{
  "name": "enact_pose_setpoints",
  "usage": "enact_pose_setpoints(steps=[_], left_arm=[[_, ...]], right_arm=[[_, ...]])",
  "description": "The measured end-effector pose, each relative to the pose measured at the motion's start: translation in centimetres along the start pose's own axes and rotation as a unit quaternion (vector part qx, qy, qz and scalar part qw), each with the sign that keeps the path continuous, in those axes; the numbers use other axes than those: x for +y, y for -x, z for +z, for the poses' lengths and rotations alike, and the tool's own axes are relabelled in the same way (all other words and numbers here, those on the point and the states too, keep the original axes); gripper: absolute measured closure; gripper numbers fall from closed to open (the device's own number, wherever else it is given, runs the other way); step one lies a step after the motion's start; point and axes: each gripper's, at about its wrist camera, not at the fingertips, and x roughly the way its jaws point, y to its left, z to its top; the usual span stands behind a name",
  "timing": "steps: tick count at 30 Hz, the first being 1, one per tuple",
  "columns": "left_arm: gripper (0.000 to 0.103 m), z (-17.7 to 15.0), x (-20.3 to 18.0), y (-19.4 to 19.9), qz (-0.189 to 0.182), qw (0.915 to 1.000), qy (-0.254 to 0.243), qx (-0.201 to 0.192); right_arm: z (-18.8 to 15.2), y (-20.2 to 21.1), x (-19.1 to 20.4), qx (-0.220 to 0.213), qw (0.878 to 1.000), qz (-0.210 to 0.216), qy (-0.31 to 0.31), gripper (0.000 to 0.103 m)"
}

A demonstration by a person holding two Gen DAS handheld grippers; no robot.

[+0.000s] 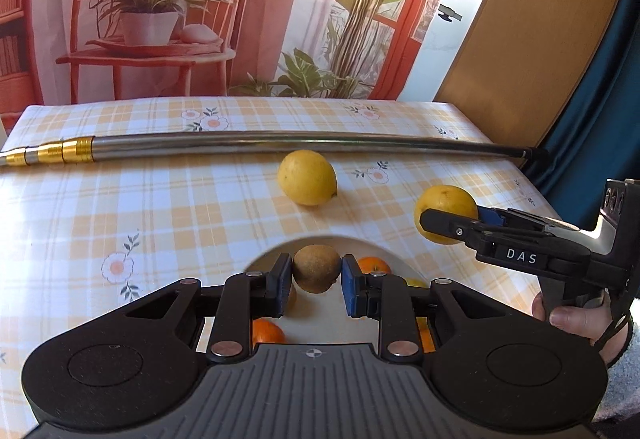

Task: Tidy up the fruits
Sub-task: 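Carry the kiwi and the lemon over the white plate with both tools, then open the left tool to drop the kiwi into the plate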

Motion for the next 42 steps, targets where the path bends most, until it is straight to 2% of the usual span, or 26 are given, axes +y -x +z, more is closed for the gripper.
enact_pose_setpoints(steps=[8, 13, 26, 33, 42], left_arm=[[0.075, -4.0, 0.2, 0.6, -0.018, 0.9994, 0.007, 0.028], [0.075, -5.8, 0.1, 0.6, -0.019, 0.9987, 0.001, 0.048], [0.075, -7.5, -0.3, 0.6, 0.001, 0.9981, -0.017, 0.059], [0.075, -8.0, -0.1, 0.2, 0.010, 0.9971, -0.024, 0.071], [0.075, -8.2, 0.1, 0.2, 0.005, 0.9976, -0.018, 0.067]], right_arm=[[-1.3, 0.8, 4.3, 0.021, 0.998, 0.036, 0.038, 0.047], [-1.6, 1.5, 5.5, 0.018, 0.998, 0.047, 0.047, 0.047], [-1.9, 3.4, 6.6, 0.003, 0.997, 0.050, 0.059, 0.047], [-2.3, 3.6, 7.7, 0.008, 0.996, 0.056, 0.073, 0.047], [-2.6, 3.2, 8.6, 0.019, 0.994, 0.060, 0.088, 0.047]])
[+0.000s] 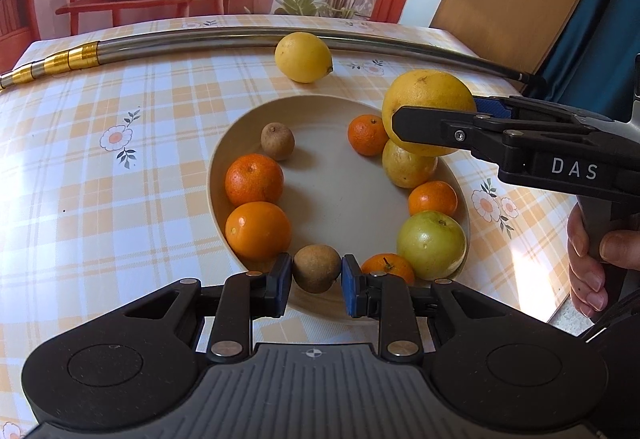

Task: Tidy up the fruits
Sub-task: 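Open the left tool to drop the kiwi into the plate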

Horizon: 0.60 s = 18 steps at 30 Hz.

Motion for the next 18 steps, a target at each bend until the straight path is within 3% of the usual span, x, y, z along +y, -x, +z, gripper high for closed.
enact_pose_setpoints(steps=[18], left_arm=[[0.075, -0.09, 0.10, -0.15, -0.005, 0.9999, 0.014, -0.005]], right_arm=[[-0.51, -0.26, 0.09, 0.006, 1.000, -0.001, 0.001, 0.047]])
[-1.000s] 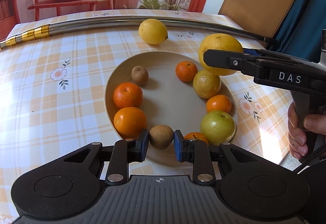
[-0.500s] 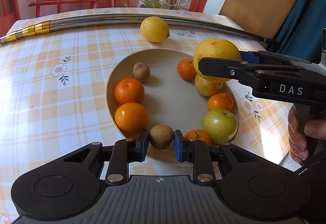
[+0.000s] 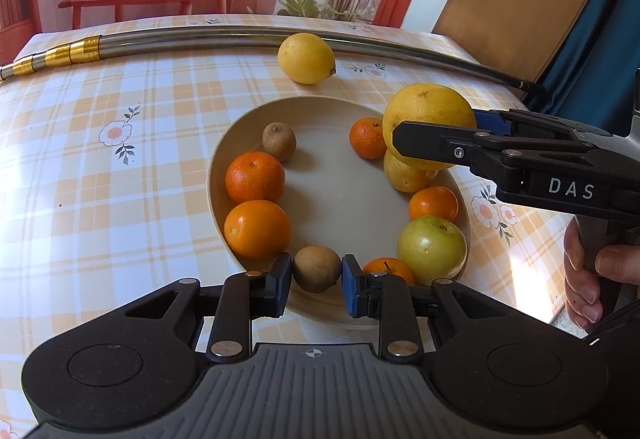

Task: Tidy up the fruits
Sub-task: 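Open the left tool to drop the kiwi into the plate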

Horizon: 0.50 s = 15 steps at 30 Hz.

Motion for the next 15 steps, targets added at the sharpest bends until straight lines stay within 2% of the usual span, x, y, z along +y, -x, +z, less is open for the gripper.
enact_pose_setpoints(steps=[9, 11, 15], left_arm=[[0.070, 0.0, 0.2, 0.6, 0.005, 0.9998, 0.011, -0.014], [0.062, 0.1, 0.3, 1.1, 0.008, 0.9995, 0.017, -0.024], [0.061, 0.6, 1.0, 2.7, 0.019, 0.9977, 0.035, -0.055]], right_arm=[[-0.1, 0.2, 0.0, -0.001, 1.000, -0.001, 0.000, 0.047], [-0.1, 0.2, 0.0, 0.000, 1.000, -0.002, 0.002, 0.047], [-0.1, 0.0, 0.3, 0.002, 1.000, -0.003, 0.008, 0.047]])
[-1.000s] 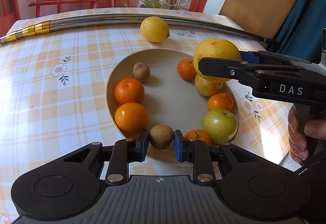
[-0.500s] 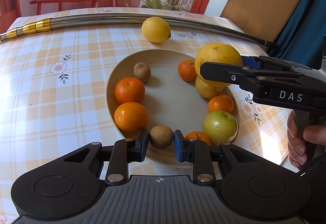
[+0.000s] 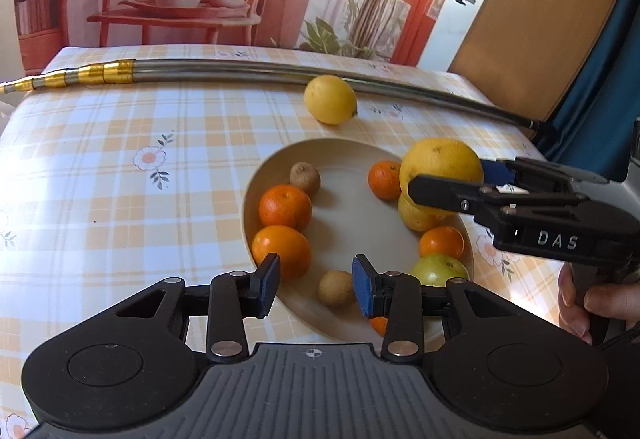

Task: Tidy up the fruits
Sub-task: 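Open the left tool to drop the kiwi into the plate, then lower the lemon into the plate and open the right tool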

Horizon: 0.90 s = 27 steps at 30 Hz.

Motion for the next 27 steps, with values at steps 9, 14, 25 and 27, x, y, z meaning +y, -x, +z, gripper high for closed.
enact_pose_setpoints(steps=[9, 14, 25, 27], left_arm=[[0.047, 1.4, 1.8, 2.8, 0.068, 0.9944, 0.034, -0.074], [0.044, 1.6, 2.1, 3.4, 0.085, 0.9918, 0.036, -0.088], [0.039, 0.9, 2.8, 3.5, 0.088, 0.9911, 0.045, -0.089], [0.038, 0.8, 2.9, 3.5, 0.089, 0.9908, 0.050, -0.089]], right_arm=[[-0.2, -1.1, 1.6, 0.018, 0.999, 0.003, 0.037, 0.047], [-0.4, -2.2, 2.6, 0.036, 0.997, 0.002, 0.067, 0.047], [-0.8, -4.5, 3.1, 0.080, 0.994, 0.023, 0.064, 0.047], [-1.0, -4.6, 3.3, 0.087, 0.994, 0.031, 0.062, 0.047]])
